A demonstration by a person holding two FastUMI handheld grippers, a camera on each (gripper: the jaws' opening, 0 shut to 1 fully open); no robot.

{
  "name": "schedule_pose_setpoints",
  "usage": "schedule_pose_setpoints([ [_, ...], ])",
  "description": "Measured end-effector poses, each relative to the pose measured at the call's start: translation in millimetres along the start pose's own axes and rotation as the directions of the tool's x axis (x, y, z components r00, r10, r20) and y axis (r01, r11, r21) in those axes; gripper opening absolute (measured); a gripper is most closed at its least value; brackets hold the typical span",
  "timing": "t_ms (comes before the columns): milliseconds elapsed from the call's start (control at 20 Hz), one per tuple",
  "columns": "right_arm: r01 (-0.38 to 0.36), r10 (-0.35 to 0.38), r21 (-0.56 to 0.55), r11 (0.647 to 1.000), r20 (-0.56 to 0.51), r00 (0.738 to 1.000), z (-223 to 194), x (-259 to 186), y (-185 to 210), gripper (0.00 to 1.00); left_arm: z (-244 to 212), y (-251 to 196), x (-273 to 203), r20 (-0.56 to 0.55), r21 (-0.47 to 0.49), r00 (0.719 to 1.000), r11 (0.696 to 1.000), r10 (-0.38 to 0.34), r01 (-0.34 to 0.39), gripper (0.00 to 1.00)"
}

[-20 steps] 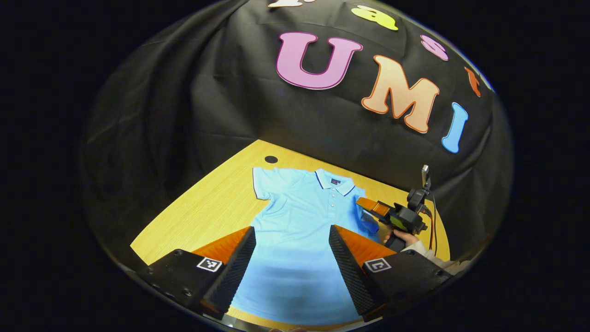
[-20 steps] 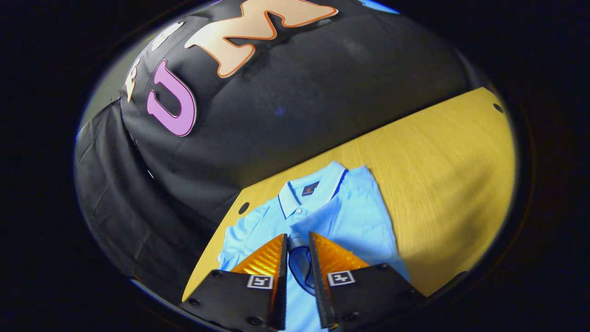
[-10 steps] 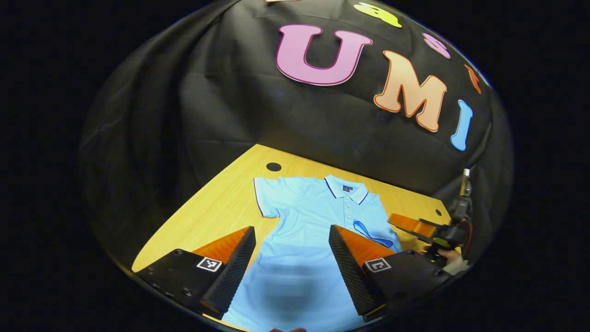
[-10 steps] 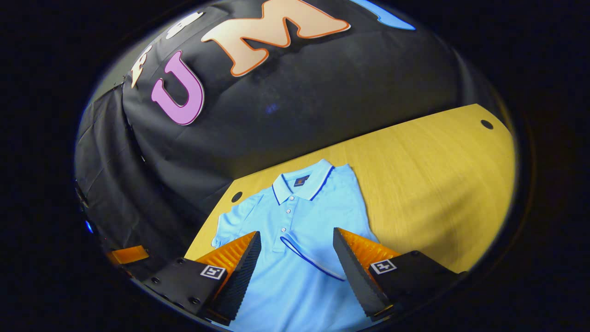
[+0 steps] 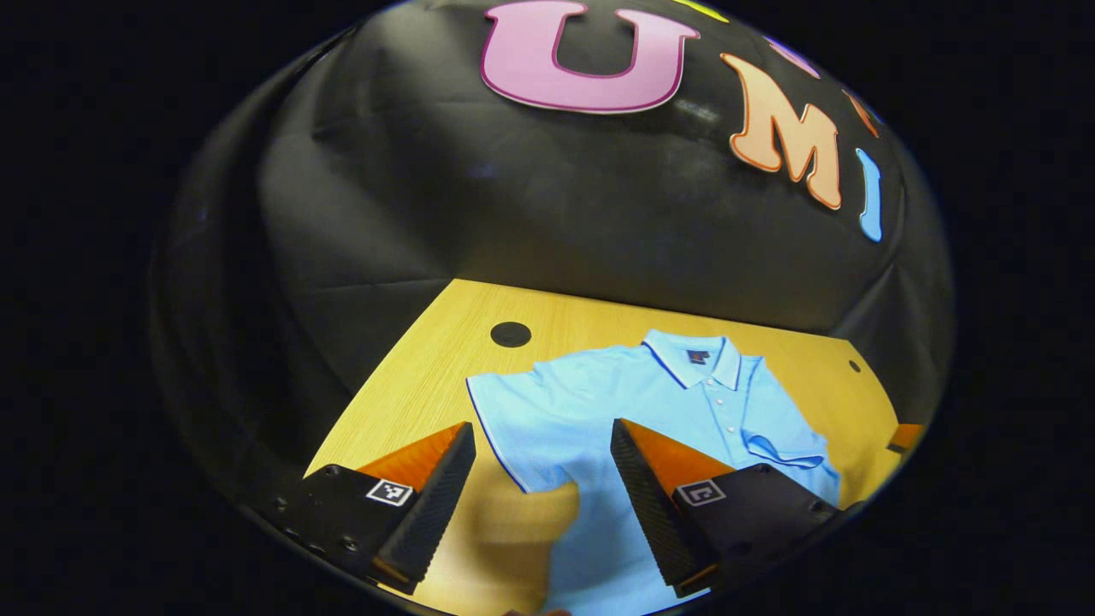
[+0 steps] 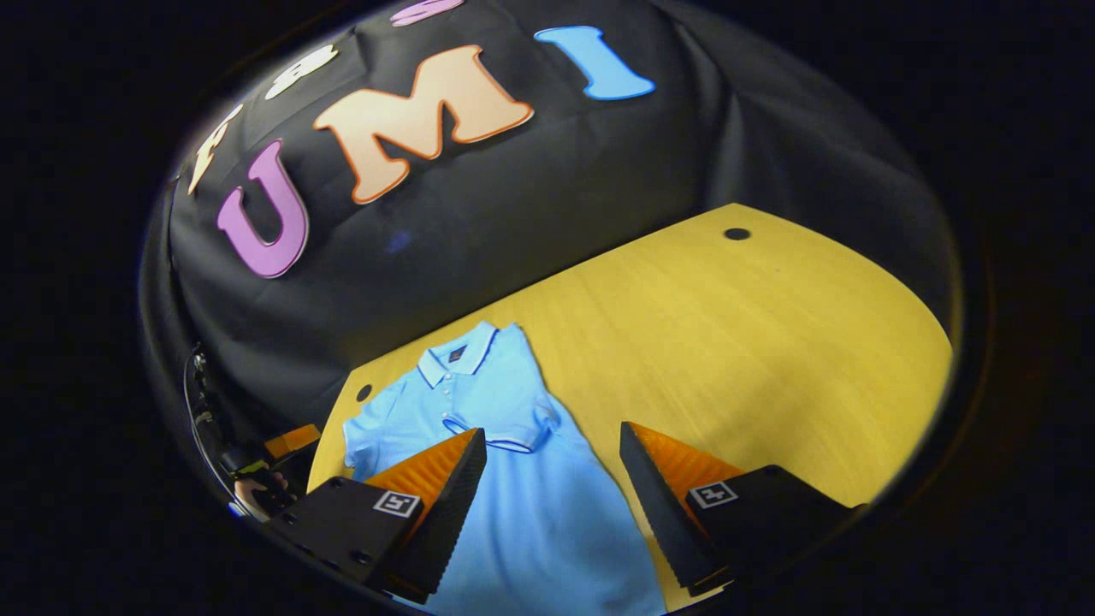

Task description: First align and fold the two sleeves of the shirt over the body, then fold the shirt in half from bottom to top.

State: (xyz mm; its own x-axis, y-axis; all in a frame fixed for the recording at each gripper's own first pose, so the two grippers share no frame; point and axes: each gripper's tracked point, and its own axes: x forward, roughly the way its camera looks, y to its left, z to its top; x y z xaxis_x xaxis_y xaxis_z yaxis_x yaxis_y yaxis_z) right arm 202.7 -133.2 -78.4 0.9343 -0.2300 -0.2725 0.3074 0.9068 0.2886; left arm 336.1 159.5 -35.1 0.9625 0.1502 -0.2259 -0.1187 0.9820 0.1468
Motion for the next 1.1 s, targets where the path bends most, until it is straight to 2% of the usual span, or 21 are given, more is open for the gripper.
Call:
schedule_pose_setpoints([
  [150,0.111,-0.112,0.021,0.994,0.046,0.993,0.3,-32.0,-27.2,0.98,-1.6,14.3,36.1,-0.009,0.032,1.000,0.999,0.004,-0.003,0.95],
  [350,0.203,-0.205,0.030,0.979,0.081,0.975,-7.5,-60.9,-40.1,0.98,-13.3,26.4,72.2,-0.043,0.050,0.999,0.999,0.014,-0.012,0.95],
  [550,0.247,-0.249,0.037,0.968,0.073,0.966,-19.4,-71.0,-41.4,0.98,-28.9,26.7,87.6,-0.095,0.073,0.995,0.997,0.010,-0.003,0.95],
  [850,0.261,-0.261,0.008,0.965,0.050,0.964,-34.5,-69.3,-30.1,0.98,-28.1,27.3,98.7,-0.079,0.101,0.997,0.995,0.004,0.004,0.93],
  [900,0.260,-0.260,0.002,0.966,0.049,0.964,-35.2,-68.9,-27.3,0.98,-28.3,27.3,98.7,-0.080,0.100,0.997,0.995,0.004,0.004,0.89],
  [950,0.257,-0.257,-0.001,0.966,0.046,0.965,-36.5,-67.1,-25.2,0.98,-27.3,25.6,98.8,-0.073,0.092,0.997,0.996,-0.001,0.008,0.78],
  [1000,0.252,-0.252,-0.003,0.968,0.043,0.967,-36.7,-65.8,-22.0,0.98,-27.1,22.4,99.5,-0.073,0.086,0.997,0.996,-0.009,0.016,0.72],
  [1100,0.244,-0.244,-0.007,0.970,0.041,0.969,-37.5,-62.6,-19.6,0.98,-28.2,10.4,98.5,-0.075,0.065,0.996,0.997,-0.047,0.052,0.41],
])
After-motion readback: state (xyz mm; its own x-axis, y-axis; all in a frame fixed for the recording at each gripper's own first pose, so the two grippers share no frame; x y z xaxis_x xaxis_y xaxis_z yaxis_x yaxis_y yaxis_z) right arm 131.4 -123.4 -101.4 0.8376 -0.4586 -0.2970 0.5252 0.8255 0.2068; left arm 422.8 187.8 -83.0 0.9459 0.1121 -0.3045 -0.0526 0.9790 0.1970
